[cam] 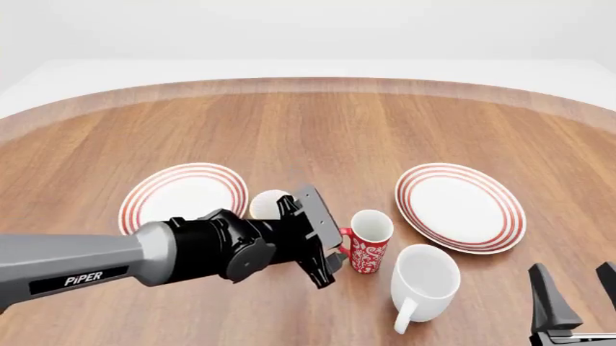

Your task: Put the red mug on the left plate.

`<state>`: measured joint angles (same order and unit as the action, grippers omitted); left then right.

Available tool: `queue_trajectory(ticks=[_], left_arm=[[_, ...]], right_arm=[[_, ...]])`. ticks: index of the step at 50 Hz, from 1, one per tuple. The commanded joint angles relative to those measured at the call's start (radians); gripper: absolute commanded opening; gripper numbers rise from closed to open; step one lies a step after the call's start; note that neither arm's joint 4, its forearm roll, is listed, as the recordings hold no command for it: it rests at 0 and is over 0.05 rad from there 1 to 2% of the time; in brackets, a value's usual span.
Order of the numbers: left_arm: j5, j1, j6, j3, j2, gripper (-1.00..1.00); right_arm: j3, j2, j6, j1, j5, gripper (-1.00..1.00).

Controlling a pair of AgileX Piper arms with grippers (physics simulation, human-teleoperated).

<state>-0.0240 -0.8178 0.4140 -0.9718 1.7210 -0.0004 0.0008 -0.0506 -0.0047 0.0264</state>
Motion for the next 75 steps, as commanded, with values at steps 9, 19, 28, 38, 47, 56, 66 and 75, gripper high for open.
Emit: queue_trajectory(ticks=[9, 19, 28, 38, 47, 56, 66, 75], left_arm=[[0.004, -0.007, 0.011, -0.026, 0.047, 1.00], [0.006, 0.010, 0.027, -0.054, 0.073, 1.00], [0.001, 0.004, 0.031, -0.065, 0.082, 1.00], [0.006, 0.015, 0.040, -0.075, 0.084, 1.00], [0.005, 0.029, 0.049, -0.089, 0.093, 1.00], [0.009, 0.030, 0.051, -0.094, 0.107, 1.00], [0.017, 0.023, 0.047, -0.100, 0.120, 1.00], [0.018, 0.024, 0.051, -0.108, 0.130, 1.00]], right_arm=[[0.000, 0.000, 0.007, -0.011, -0.003, 1.00], [0.000, 0.000, 0.007, -0.011, -0.004, 1.00], [0.000, 0.000, 0.009, -0.012, -0.004, 1.00], [0.000, 0.000, 0.008, -0.012, -0.003, 1.00], [0.000, 0.000, 0.008, -0.012, -0.004, 1.00], [0.000, 0.000, 0.009, -0.013, -0.006, 1.00], [0.000, 0.005, 0.012, -0.016, -0.004, 1.00], [0.000, 0.009, 0.015, -0.017, -0.002, 1.00]])
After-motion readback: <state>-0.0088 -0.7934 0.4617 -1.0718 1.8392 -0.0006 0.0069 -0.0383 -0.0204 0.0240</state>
